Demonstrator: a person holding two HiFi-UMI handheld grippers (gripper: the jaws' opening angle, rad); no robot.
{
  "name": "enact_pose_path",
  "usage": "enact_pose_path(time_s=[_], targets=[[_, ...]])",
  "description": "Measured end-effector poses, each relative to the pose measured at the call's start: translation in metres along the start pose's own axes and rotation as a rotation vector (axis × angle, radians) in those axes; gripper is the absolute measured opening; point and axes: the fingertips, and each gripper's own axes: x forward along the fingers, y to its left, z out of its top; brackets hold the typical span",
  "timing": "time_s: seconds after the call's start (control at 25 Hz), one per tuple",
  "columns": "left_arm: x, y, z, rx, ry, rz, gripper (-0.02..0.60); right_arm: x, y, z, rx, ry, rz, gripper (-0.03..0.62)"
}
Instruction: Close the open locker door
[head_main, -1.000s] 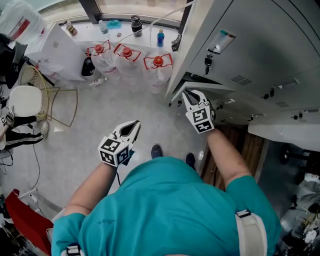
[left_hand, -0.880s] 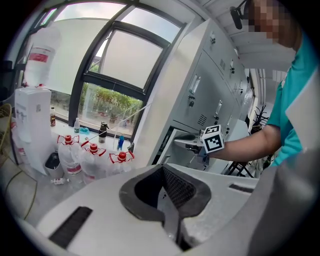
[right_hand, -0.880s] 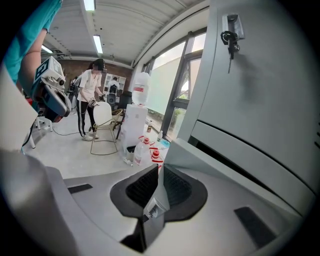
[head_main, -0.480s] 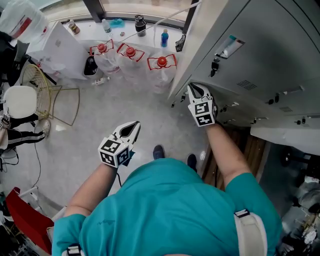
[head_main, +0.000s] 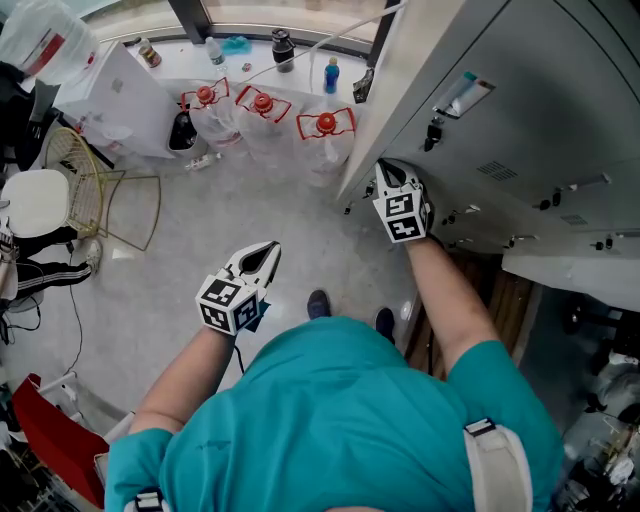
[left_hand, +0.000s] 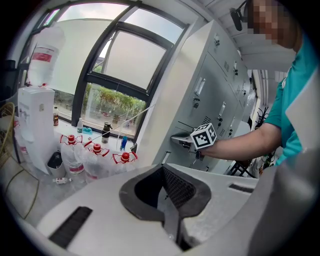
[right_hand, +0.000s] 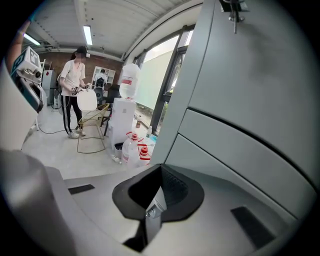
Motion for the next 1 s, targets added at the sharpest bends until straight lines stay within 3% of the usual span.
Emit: enact_pose_path(time_s=[0.24, 0.4, 0.64, 0.8, 1.0], targets=[[-0.003, -0.001, 0.005, 0.009, -0.015, -0.006, 0.003, -0.008, 0.005, 0.004, 0.032, 0.006, 0.021, -0.002], [-0.002, -0.008, 0.013, 0.024, -0.029, -0.027, 0.003, -0.040, 0.039, 0.001, 0.036, -0.027, 0.121, -0.002], [0.005, -0.028, 0.033, 0.068, -0.059, -0.092, 0.003, -0.123, 0.078, -0.014, 0.251, -0.091, 0.256, -0.002], [0.012, -0.046, 0.048, 0.102, -0.077, -0.148, 0.003, -0.168, 0.076, -0.022, 0.367, -0.112, 0.260, -0.002], [0.015, -0.072, 0.054, 0.123, -0.079, -0.240, 0.003, -0.205, 0.073, -0.034, 0.395, -0.098, 0.216, -0.002]])
